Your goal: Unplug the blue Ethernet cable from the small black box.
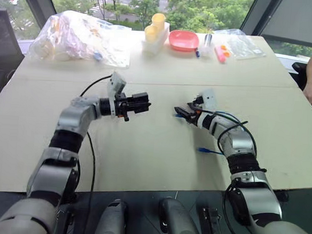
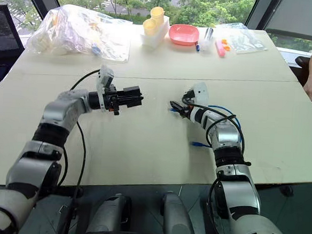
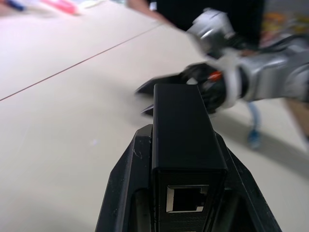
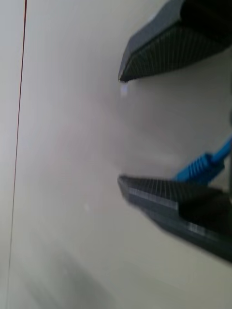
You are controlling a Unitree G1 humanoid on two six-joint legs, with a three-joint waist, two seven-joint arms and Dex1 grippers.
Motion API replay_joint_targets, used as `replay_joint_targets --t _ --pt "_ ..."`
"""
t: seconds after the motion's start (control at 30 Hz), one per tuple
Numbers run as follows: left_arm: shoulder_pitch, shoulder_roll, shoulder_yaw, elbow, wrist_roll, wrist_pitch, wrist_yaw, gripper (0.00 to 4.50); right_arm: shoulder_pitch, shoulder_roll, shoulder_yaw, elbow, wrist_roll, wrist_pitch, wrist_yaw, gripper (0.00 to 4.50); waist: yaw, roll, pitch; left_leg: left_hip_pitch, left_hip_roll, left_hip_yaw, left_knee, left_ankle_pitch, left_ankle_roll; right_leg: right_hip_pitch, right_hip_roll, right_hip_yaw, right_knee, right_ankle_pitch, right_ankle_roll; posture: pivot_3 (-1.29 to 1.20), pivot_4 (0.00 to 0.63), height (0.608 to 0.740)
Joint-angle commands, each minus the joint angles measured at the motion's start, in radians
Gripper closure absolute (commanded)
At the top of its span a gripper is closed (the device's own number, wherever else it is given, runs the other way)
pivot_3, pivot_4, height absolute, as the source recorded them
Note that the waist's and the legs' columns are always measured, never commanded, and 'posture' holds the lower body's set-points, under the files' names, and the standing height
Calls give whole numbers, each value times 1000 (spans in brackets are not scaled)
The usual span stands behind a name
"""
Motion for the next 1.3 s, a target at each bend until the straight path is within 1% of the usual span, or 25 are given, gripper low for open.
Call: replay_joint_targets --t 0.03,0.13,0.2,0.3,0.43,0.5,0.53,0.7,0.73,0.9,1.0,1.1,1.17,1.2,1.23,1.3 --pt "27 -21 53 -79 15 -68 109 3949 22 9 -16 -66 -19 -107 -22 43 1 0 0 2 0 0 0 0 0 2 0 0 0 0 0 0 150 735" --pt "77 -55 73 -106 42 -111 227 3949 53 31 -48 -127 -14 -175 -74 43 1 0 0 3 0 0 0 0 0 3 0 0 0 0 0 0 150 735" --pt "110 -75 67 -117 63 -131 273 3949 79 47 -64 -168 -1 -185 -98 43 1 0 0 3 0 0 0 0 0 3 0 0 0 0 0 0 150 735" --pt "162 -95 42 -98 113 -187 318 3949 135 84 -80 -275 33 -165 -120 43 2 0 0 3 0 0 0 0 0 3 0 0 0 0 0 0 150 735" --pt "173 -121 48 -57 143 -232 375 3949 193 108 -83 -411 65 -100 -147 43 8 0 0 3 0 0 0 0 0 3 0 0 0 0 0 0 150 735" --pt "175 -125 60 -54 127 -225 367 2885 218 115 -83 -457 74 -70 -162 0 10 0 0 3 0 0 1 0 0 3 0 0 0 0 0 0 150 735" --pt "178 -125 66 -57 122 -224 371 2569 231 116 -80 -479 77 -59 -167 0 12 0 0 3 0 0 1 0 0 3 0 0 0 0 0 0 150 735" --pt "195 -123 73 -101 118 -217 385 172 263 107 -77 -537 78 -28 -180 0 20 0 0 3 0 0 1 0 0 4 1 0 0 0 0 0 150 735" --pt "198 -123 74 -110 115 -212 387 43 266 105 -76 -541 76 -26 -181 0 21 0 0 3 0 0 1 0 0 4 1 0 0 0 0 0 150 735" --pt "230 -109 97 -224 88 -142 412 43 269 73 -70 -570 55 -27 -173 0 22 0 0 3 0 0 1 0 0 4 1 0 -1 0 0 0 150 735" --pt "280 -59 133 -391 65 -47 450 43 270 6 -82 -637 77 34 -138 0 20 0 0 3 0 0 1 0 0 4 1 0 -1 0 0 0 150 735" --pt "324 -15 174 -541 5 62 472 43 274 -8 -144 -738 228 205 -137 0 22 0 0 3 1 -1 1 0 0 4 1 0 -1 0 0 0 150 735" --pt "346 3 197 -612 -31 119 486 43 256 33 -246 -784 440 405 -205 0 22 0 0 3 1 -1 1 0 0 4 1 0 -1 0 0 0 150 735" --pt "355 8 202 -635 -38 137 492 43 246 46 -286 -794 522 485 -236 0 22 0 0 4 1 -1 1 0 0 5 1 0 -1 0 0 0 150 735" --pt "363 14 206 -653 -41 149 501 43 241 57 -313 -801 567 522 -263 0 22 0 0 4 2 -1 1 0 0 6 1 0 -1 0 0 0 150 735" --pt "378 24 220 -678 -48 169 516 43 237 47 -333 -815 591 554 -291 0 23 0 0 4 1 -1 1 0 0 6 1 0 -1 0 0 0 150 735"
